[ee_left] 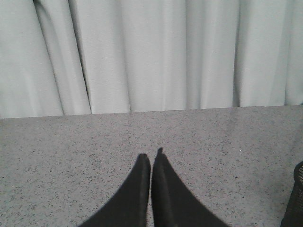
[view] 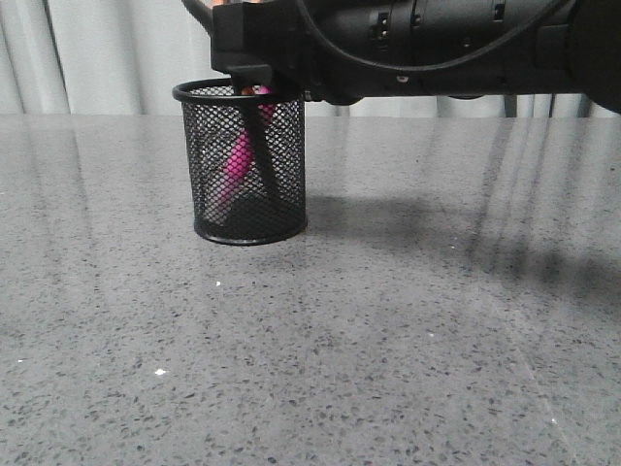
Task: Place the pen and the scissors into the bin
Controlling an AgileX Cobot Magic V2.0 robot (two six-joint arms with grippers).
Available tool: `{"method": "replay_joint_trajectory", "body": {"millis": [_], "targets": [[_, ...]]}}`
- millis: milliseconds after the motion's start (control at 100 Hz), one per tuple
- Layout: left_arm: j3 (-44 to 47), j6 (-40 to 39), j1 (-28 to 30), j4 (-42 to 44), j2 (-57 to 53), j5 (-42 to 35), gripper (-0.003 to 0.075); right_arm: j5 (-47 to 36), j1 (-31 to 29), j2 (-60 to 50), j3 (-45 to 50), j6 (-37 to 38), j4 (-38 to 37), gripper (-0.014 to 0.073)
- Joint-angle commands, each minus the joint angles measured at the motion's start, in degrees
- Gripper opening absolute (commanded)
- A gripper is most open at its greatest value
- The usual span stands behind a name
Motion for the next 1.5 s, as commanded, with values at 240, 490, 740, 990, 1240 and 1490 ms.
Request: {"method": "replay_joint_trajectory", "body": {"millis": [240, 490, 740, 990, 1240, 1490], "targets": [[-1.63, -0.39, 0.24, -0.10, 0.02, -4.68, -0.0021, -6.28, -0.27, -2.04, -1.18, -0.21, -0.33, 0.0237], [-1.63, -0.39, 0.24, -0.10, 0.02, -4.68, -0.0021, -8.94, -0.27, -2.14, -1.18, -0.21, -0.61, 0.0381], [-1.63, -0.39, 0.24, -0.10, 0.02, -4.68, -0.0021, -9.24, -0.40, -5.75, -1.18, -0.21, -0.61, 0.0380], [-1.63, -0.39, 0.24, -0.10, 0.02, -4.68, -0.0021, -0.73, -5.90, -13.66, -1.13, -0.21, -0.61, 0.0281], [-1.63, -0.39, 0.24, -0.10, 0.02, -2.82, -0.0021, 15.20, -13.98, -26.10, -1.13, -0.21, -0.61, -0.0056], [-1.09, -0.39, 0.24, -0.10, -0.07, -2.57, -0.0021, 26.14, -23.46, -38.49, 1.08, -0.21, -0.61, -0.0076]]}}
